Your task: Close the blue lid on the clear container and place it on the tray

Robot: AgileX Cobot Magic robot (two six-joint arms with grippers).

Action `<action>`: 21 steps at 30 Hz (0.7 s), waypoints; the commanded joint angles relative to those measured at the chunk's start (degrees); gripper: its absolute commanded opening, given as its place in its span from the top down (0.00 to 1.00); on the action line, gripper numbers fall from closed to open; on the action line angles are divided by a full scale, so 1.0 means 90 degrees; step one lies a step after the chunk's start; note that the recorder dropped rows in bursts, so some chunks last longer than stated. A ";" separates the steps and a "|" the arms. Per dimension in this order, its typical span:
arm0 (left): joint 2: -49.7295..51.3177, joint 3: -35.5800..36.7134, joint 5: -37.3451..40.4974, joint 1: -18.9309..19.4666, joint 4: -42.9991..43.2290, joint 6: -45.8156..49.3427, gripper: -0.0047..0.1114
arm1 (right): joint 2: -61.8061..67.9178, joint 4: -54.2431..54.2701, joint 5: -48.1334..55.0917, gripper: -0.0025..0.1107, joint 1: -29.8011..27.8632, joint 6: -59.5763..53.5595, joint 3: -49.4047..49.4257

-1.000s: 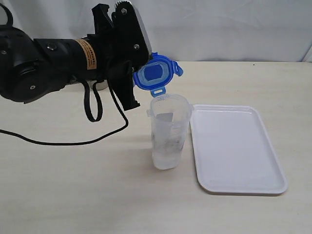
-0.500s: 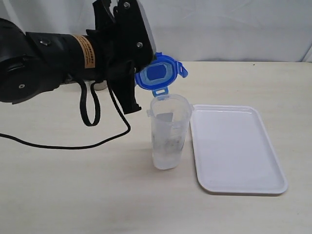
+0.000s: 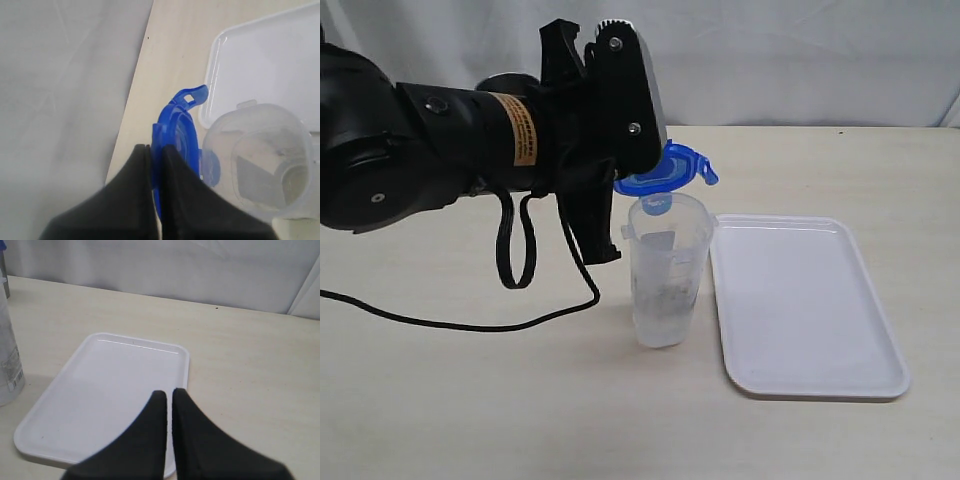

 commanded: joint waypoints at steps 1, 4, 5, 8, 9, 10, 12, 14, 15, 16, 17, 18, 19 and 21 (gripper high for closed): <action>-0.0075 -0.0014 -0.0024 -0.0050 -0.0017 0.0019 0.96 | -0.0028 0.0012 -0.0027 0.94 0.0017 -0.0024 0.0023; -0.0075 -0.0014 0.0069 -0.0050 -0.0029 0.0019 0.96 | -0.0028 0.0012 -0.0027 0.94 0.0017 -0.0024 0.0023; -0.0075 -0.0014 0.0102 -0.0064 -0.0050 0.0019 0.96 | -0.0028 0.0012 -0.0027 0.94 0.0017 -0.0024 0.0023; -0.0075 -0.0014 0.0151 -0.0130 -0.0050 0.0019 0.96 | -0.0028 0.0012 -0.0027 0.94 0.0017 -0.0024 0.0023; -0.0075 -0.0014 0.0140 -0.0159 -0.0050 0.0019 0.96 | -0.0028 0.0012 -0.0027 0.94 0.0017 -0.0024 0.0023; -0.0075 -0.0014 0.0099 -0.0178 -0.0050 0.0019 0.96 | -0.0028 0.0012 -0.0027 0.94 0.0017 -0.0024 0.0023; -0.0075 -0.0014 0.0010 -0.0186 -0.0050 0.0019 0.96 | -0.0028 0.0012 -0.0027 0.94 0.0017 -0.0024 0.0023; -0.0075 -0.0014 -0.0035 -0.0186 -0.0050 0.0019 0.96 | -0.0028 0.0012 -0.0027 0.94 0.0017 -0.0024 0.0023; -0.0075 -0.0014 -0.0035 -0.0186 -0.0050 0.0019 0.96 | -0.0028 0.0012 -0.0027 0.94 0.0017 -0.0024 0.0023; -0.0075 -0.0014 -0.0035 -0.0186 -0.0050 0.0019 0.96 | -0.0028 0.0012 -0.0027 0.94 0.0017 -0.0024 0.0023; -0.0075 -0.0014 -0.0025 -0.0186 -0.0050 0.0019 0.96 | -0.0028 0.0012 -0.0027 0.94 0.0017 -0.0024 0.0023; -0.0075 -0.0014 -0.0007 -0.0186 -0.0050 0.0019 0.96 | -0.0028 0.0012 -0.0027 0.94 0.0017 -0.0024 0.0023; -0.0075 -0.0014 -0.0007 -0.0186 -0.0050 0.0019 0.96 | -0.0028 0.0012 -0.0027 0.94 0.0017 -0.0024 0.0023; -0.0075 -0.0014 -0.0007 -0.0200 -0.0050 0.0019 0.96 | -0.0028 0.0012 -0.0027 0.94 0.0017 -0.0024 0.0023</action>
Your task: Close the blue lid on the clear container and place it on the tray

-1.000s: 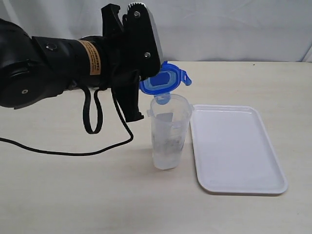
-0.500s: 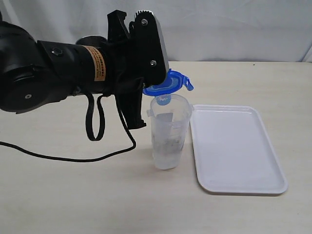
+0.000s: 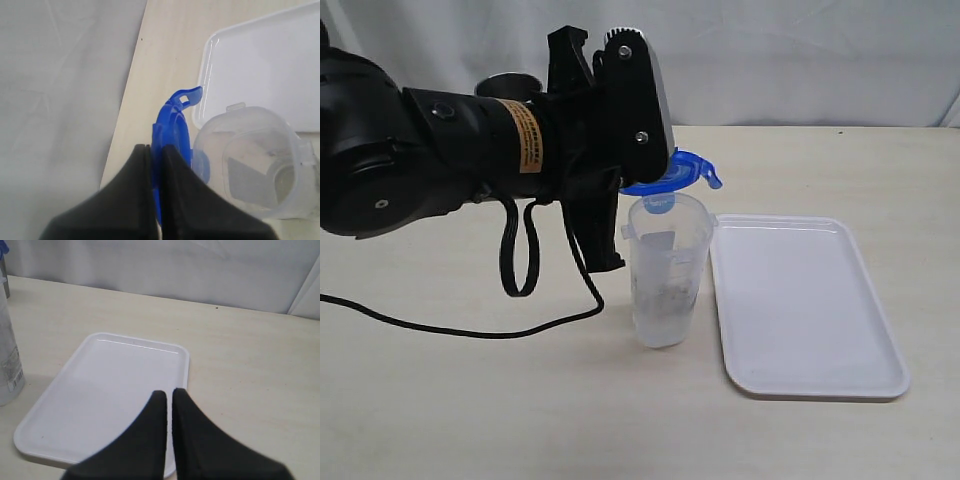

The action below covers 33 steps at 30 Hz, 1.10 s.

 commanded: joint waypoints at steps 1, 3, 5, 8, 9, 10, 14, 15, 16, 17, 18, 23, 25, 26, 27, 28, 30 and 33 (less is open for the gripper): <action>-0.0075 -0.0014 -0.0114 -0.0069 -0.0037 0.0019 0.96 | -0.0028 0.0012 -0.0027 0.94 0.0017 -0.0024 0.0023; -0.0075 -0.0014 -0.0151 -0.0066 -0.0009 0.0110 0.96 | -0.0028 0.0012 -0.0027 0.94 0.0017 -0.0024 0.0023; -0.0075 -0.0014 -0.0151 -0.0066 -0.0011 0.0275 0.96 | -0.0028 0.0012 -0.0027 0.94 0.0017 -0.0024 0.0023; -0.0075 -0.0014 -0.0183 -0.0066 -0.0029 0.0276 0.96 | -0.0028 0.0012 -0.0027 0.94 0.0017 -0.0024 0.0023; -0.0075 -0.0014 -0.0216 -0.0066 -0.0029 0.0276 0.96 | -0.0028 0.0012 -0.0027 0.94 0.0017 -0.0024 0.0023; -0.0075 -0.0014 -0.0266 -0.0066 -0.0029 0.0276 0.96 | -0.0028 0.0012 -0.0027 0.94 0.0017 -0.0024 0.0023; -0.0075 -0.0014 -0.0252 -0.0066 -0.0040 0.0276 0.96 | -0.0028 0.0012 -0.0027 0.94 0.0017 -0.0024 0.0023; -0.0075 -0.0014 -0.0205 -0.0066 -0.0052 0.0276 0.96 | -0.0028 0.0012 -0.0027 0.94 0.0017 -0.0024 0.0023; -0.0075 -0.0014 -0.0154 -0.0066 -0.0052 0.0276 0.96 | -0.0028 0.0012 -0.0027 0.94 0.0017 -0.0024 0.0023; -0.0075 -0.0014 -0.0067 -0.0066 -0.0052 0.0276 0.96 | -0.0028 0.0012 -0.0027 0.94 0.0017 -0.0024 0.0023; -0.0075 -0.0014 -0.0041 -0.0066 -0.0052 0.0276 0.96 | -0.0028 0.0012 -0.0027 0.94 0.0017 -0.0024 0.0023; -0.0075 -0.0014 0.0010 -0.0151 -0.0052 0.0276 0.96 | -0.0028 0.0012 -0.0027 0.94 0.0017 -0.0024 0.0023; -0.0075 -0.0014 -0.0005 -0.0339 -0.0008 0.0287 0.96 | -0.0028 0.0012 -0.0027 0.94 0.0017 -0.0024 0.0023; -0.0075 -0.0014 -0.0049 -0.0376 -0.0008 0.0287 0.96 | -0.0028 0.0012 -0.0027 0.94 0.0017 -0.0024 0.0023; -0.0075 -0.0014 -0.0049 -0.0376 -0.0008 0.0287 0.96 | -0.0028 0.0012 -0.0027 0.94 0.0017 -0.0024 0.0023; -0.0075 -0.0014 -0.0037 -0.0376 -0.0008 0.0287 0.96 | -0.0028 0.0012 -0.0027 0.94 0.0017 -0.0024 0.0023; -0.0075 -0.0014 0.0061 -0.0376 -0.0008 0.0287 0.96 | -0.0028 0.0012 -0.0027 0.94 0.0017 -0.0024 0.0023; -0.0075 -0.0014 0.0241 -0.0376 -0.0022 0.0287 0.96 | -0.0028 0.0012 -0.0027 0.94 0.0017 -0.0024 0.0023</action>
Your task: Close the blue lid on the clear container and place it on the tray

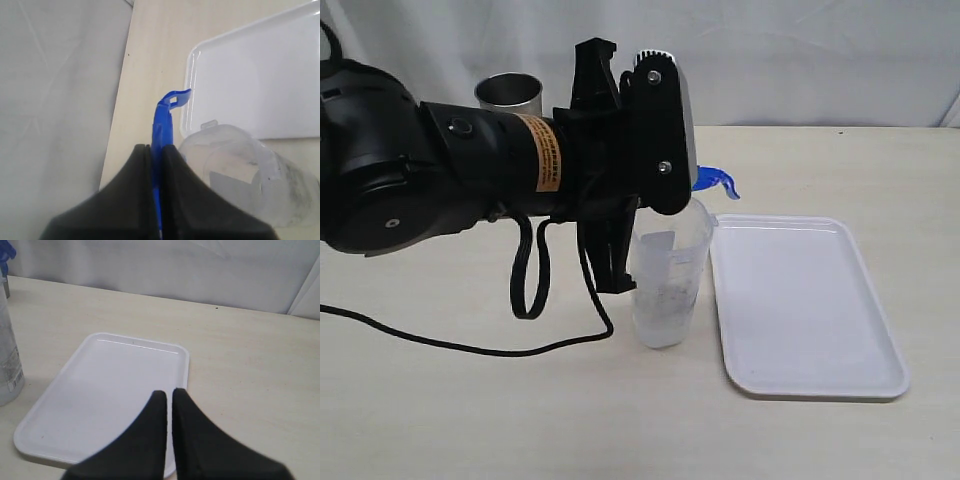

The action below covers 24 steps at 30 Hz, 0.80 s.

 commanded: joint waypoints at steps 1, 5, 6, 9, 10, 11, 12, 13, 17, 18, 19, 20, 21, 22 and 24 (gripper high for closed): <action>-0.0075 -0.0014 0.0222 -0.0022 -0.0039 -0.0009 0.96 | -0.0028 0.0012 -0.0027 0.94 0.0017 -0.0024 0.0023; -0.0075 -0.0014 0.0464 -0.0130 -0.0039 -0.0009 0.96 | -0.0028 0.0012 -0.0027 0.94 0.0017 -0.0024 0.0023; -0.0075 -0.0014 0.0467 -0.0173 -0.0039 -0.0009 0.96 | -0.0028 0.0012 -0.0027 0.94 0.0017 -0.0024 0.0023; -0.0075 -0.0014 0.0480 -0.0267 -0.0027 -0.0009 0.96 | -0.0028 0.0012 -0.0027 0.94 0.0017 -0.0024 0.0023; -0.0075 -0.0014 0.0478 -0.0279 -0.0039 -0.0009 0.96 | -0.0028 0.0012 -0.0027 0.94 0.0017 -0.0024 0.0023; -0.0075 -0.0014 0.0530 -0.0308 -0.0039 -0.0009 0.96 | -0.0028 0.0012 -0.0027 0.94 0.0017 -0.0024 0.0023; -0.0075 -0.0014 0.0596 -0.0308 -0.0051 -0.0009 0.96 | -0.0028 0.0012 -0.0027 0.94 0.0017 -0.0024 0.0023; -0.0075 -0.0014 0.0691 -0.0308 -0.0051 -0.0009 0.96 | -0.0028 0.0012 -0.0027 0.94 0.0017 -0.0024 0.0023; -0.0075 -0.0014 0.1038 -0.0308 -0.0102 -0.0034 0.96 | -0.0028 0.0012 -0.0027 0.94 0.0017 -0.0024 0.0023; -0.0075 -0.0014 0.1067 -0.0308 -0.0114 -0.0034 0.96 | -0.0028 0.0012 -0.0027 0.94 0.0017 -0.0024 0.0023; -0.0075 -0.0014 0.1067 -0.0308 -0.0143 -0.0034 0.96 | -0.0028 0.0012 -0.0027 0.94 0.0017 -0.0024 0.0023; -0.0075 -0.0014 0.1067 -0.0308 -0.0198 -0.0034 0.96 | -0.0028 0.0012 -0.0027 0.94 0.0017 -0.0024 0.0023; -0.0075 -0.0014 0.1043 -0.0308 -0.0265 -0.0034 0.96 | -0.0028 0.0012 -0.0027 0.94 0.0017 -0.0024 0.0023; -0.0075 -0.0014 0.1027 -0.0308 -0.0321 -0.0034 0.96 | -0.0028 0.0012 -0.0027 0.94 0.0017 -0.0024 0.0023; -0.0062 -0.0014 0.1047 -0.0308 -0.0402 -0.0034 0.96 | -0.0028 0.0012 -0.0027 0.94 0.0017 -0.0024 0.0023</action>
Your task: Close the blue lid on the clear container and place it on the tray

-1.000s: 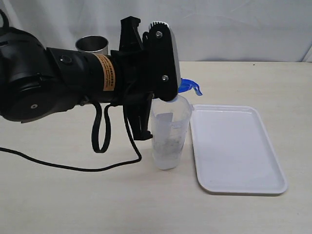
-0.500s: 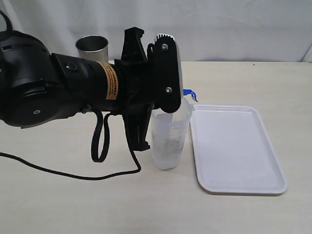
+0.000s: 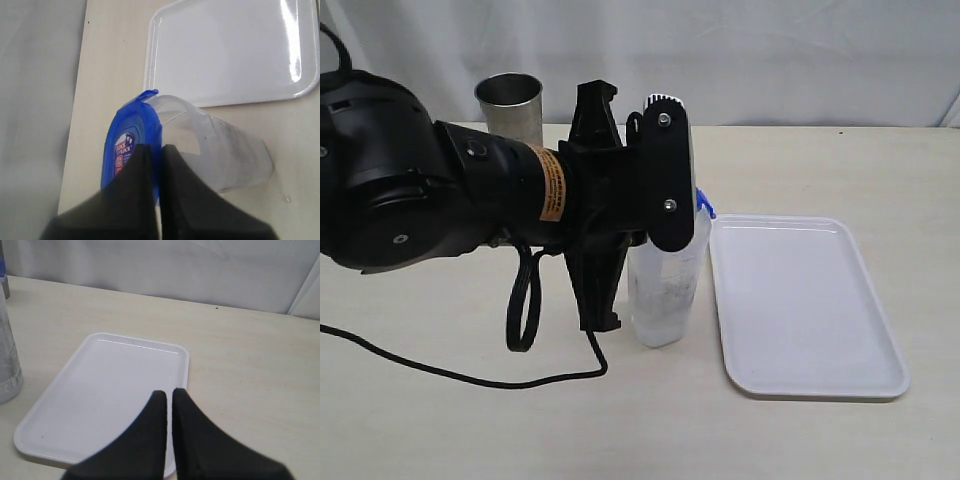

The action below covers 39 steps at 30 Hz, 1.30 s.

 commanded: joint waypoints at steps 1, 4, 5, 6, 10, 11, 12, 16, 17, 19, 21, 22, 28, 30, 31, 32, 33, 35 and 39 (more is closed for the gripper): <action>-0.0059 -0.0014 0.0030 -0.0026 -0.0262 -0.0034 0.96 | -0.0028 0.0012 -0.0027 0.94 0.0017 -0.0024 0.0023; -0.0049 -0.0014 0.0045 -0.0026 -0.0393 -0.0034 0.96 | -0.0028 0.0012 -0.0027 0.94 0.0017 -0.0024 0.0023; -0.0049 -0.0014 0.0045 -0.0026 -0.0466 -0.0034 0.96 | -0.0028 0.0012 -0.0027 0.94 0.0017 -0.0024 0.0023; -0.0049 -0.0014 0.0045 -0.0026 -0.0509 -0.0034 0.96 | -0.0028 0.0012 -0.0027 0.94 0.0017 -0.0024 0.0023; -0.0049 -0.0014 0.0065 -0.0026 -0.0581 -0.0034 0.96 | -0.0028 0.0012 -0.0027 0.94 0.0017 -0.0024 0.0023; -0.0049 -0.0014 0.0082 -0.0026 -0.0581 -0.0034 0.96 | -0.0028 0.0012 -0.0027 0.94 0.0017 -0.0024 0.0023; -0.0049 -0.0014 0.0096 -0.0026 -0.0614 -0.0034 0.96 | -0.0028 0.0012 -0.0027 0.94 0.0017 -0.0024 0.0023; -0.0049 -0.0014 0.0096 -0.0026 -0.0754 -0.0019 0.96 | -0.0028 0.0012 -0.0027 0.94 0.0017 -0.0024 0.0023; -0.0049 -0.0014 0.0096 -0.0026 -0.0754 -0.0019 0.96 | -0.0028 0.0012 -0.0027 0.94 0.0017 -0.0024 0.0023; -0.0049 -0.0014 0.0096 -0.0026 -0.0754 -0.0019 0.96 | -0.0028 0.0012 -0.0027 0.94 0.0017 -0.0024 0.0023; -0.0037 -0.0014 0.0096 -0.0026 -0.0754 -0.0019 0.96 | -0.0028 0.0012 -0.0027 0.94 0.0017 -0.0024 0.0023; -0.0045 -0.0014 0.0096 -0.0026 -0.0769 -0.0019 0.96 | -0.0028 0.0012 -0.0027 0.94 0.0017 -0.0024 0.0023; 0.0245 -0.0014 -0.0049 -0.0026 -0.0784 -0.0019 0.96 | -0.0028 0.0012 -0.0027 0.94 0.0017 -0.0024 0.0023; 0.0326 -0.0014 -0.0087 -0.0026 -0.0784 -0.0019 0.96 | -0.0028 0.0012 -0.0027 0.94 0.0017 -0.0024 0.0023; 0.0330 -0.0014 -0.0125 -0.0026 -0.0784 -0.0019 0.96 | -0.0028 0.0012 -0.0027 0.94 0.0017 -0.0024 0.0023; 0.0330 -0.0014 -0.0145 -0.0026 -0.0784 -0.0019 0.96 | -0.0028 0.0012 -0.0027 0.94 0.0017 -0.0024 0.0023; 0.0330 -0.0014 -0.0165 -0.0026 -0.0784 -0.0019 0.96 | -0.0028 0.0012 -0.0027 0.94 0.0017 -0.0024 0.0023; 0.0330 -0.0014 -0.0177 -0.0026 -0.0784 -0.0019 0.96 | -0.0028 0.0012 -0.0027 0.94 0.0017 -0.0024 0.0023; 0.0330 -0.0014 -0.0192 -0.0026 -0.0784 -0.0019 0.96 | -0.0028 0.0012 -0.0027 0.94 0.0017 -0.0024 0.0023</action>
